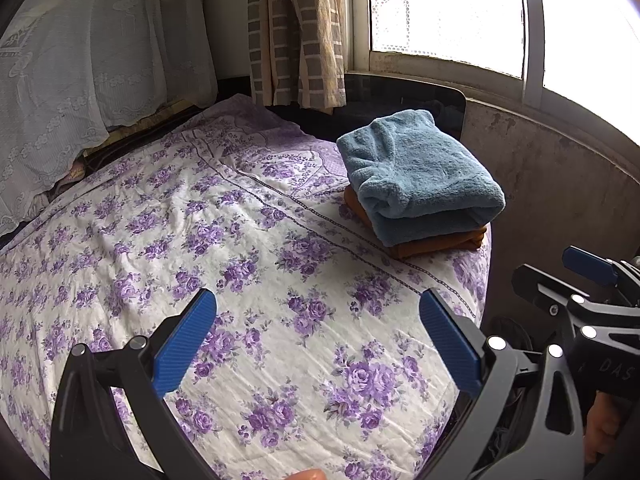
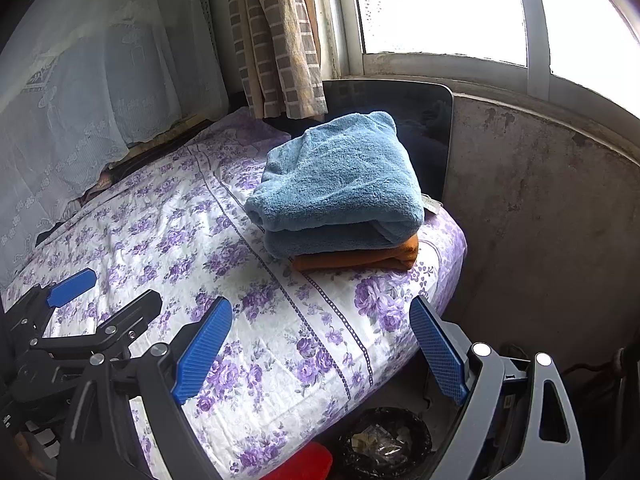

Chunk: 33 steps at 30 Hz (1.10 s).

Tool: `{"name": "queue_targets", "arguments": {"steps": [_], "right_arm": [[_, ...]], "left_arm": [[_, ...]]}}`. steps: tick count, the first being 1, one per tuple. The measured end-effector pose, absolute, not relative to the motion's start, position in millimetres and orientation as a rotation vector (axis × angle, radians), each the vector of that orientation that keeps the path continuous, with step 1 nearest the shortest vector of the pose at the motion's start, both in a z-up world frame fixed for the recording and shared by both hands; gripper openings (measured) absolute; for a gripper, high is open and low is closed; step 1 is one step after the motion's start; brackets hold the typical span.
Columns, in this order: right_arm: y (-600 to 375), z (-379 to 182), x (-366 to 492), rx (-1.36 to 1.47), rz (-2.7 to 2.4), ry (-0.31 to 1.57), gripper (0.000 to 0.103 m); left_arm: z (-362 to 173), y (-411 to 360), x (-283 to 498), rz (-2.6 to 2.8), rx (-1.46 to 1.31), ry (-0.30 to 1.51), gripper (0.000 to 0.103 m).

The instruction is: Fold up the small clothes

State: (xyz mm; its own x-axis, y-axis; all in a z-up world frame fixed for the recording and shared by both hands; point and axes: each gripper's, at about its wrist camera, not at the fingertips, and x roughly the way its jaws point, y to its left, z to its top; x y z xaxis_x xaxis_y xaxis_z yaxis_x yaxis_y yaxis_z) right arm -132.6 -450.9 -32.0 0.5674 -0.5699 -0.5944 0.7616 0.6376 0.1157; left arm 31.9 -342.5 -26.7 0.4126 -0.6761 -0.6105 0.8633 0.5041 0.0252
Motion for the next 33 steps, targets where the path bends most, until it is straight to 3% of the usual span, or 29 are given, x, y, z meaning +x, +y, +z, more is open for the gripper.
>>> {"name": "queue_targets", "arguments": {"steps": [33], "right_arm": [[-450.1,-29.8,-132.5,0.382,-0.804,0.543,0.091]], "left_arm": [[-23.4,-339.9,30.0,-1.002,0.359,0.579,0.098]]}}
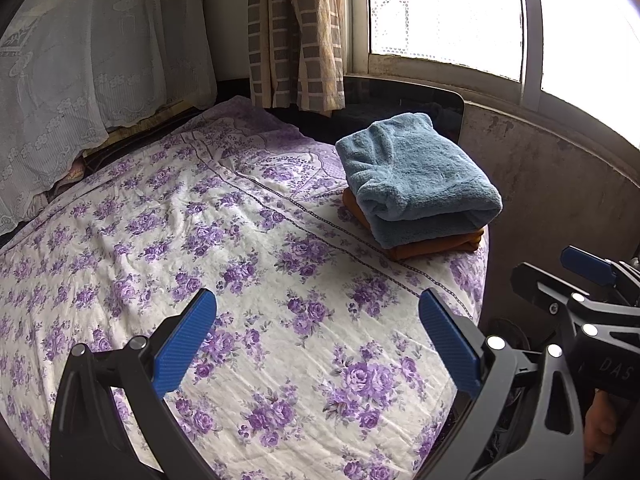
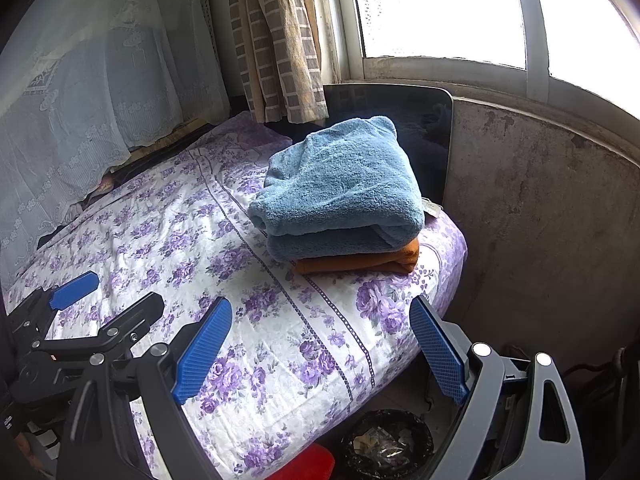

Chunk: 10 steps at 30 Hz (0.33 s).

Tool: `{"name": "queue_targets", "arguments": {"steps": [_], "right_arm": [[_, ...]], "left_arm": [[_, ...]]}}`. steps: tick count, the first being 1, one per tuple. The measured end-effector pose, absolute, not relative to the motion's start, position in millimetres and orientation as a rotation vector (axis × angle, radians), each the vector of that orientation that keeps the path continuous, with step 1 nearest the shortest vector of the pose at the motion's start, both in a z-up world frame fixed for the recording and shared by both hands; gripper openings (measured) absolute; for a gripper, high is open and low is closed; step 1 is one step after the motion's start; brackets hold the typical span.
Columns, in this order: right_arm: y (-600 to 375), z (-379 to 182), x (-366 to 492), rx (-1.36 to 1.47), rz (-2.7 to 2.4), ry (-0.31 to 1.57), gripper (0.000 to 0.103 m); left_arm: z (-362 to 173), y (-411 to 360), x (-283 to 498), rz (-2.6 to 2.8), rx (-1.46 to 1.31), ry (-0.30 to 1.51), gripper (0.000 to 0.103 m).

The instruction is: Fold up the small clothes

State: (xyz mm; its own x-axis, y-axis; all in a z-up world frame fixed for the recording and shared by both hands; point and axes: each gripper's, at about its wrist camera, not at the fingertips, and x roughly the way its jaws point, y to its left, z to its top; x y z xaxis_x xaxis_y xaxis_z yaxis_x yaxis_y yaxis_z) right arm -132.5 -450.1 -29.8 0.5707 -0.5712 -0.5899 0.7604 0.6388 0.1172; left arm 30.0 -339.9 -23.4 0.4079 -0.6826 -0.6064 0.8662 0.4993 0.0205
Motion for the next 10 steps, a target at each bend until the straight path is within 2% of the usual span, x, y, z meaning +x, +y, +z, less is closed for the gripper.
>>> {"name": "queue_targets", "arguments": {"steps": [10], "right_arm": [[-448.3,-28.3,-132.2,0.380,-0.804,0.542,0.091]], "left_arm": [[-23.2,-340.4,32.2,-1.000,0.355,0.590,0.098]]}}
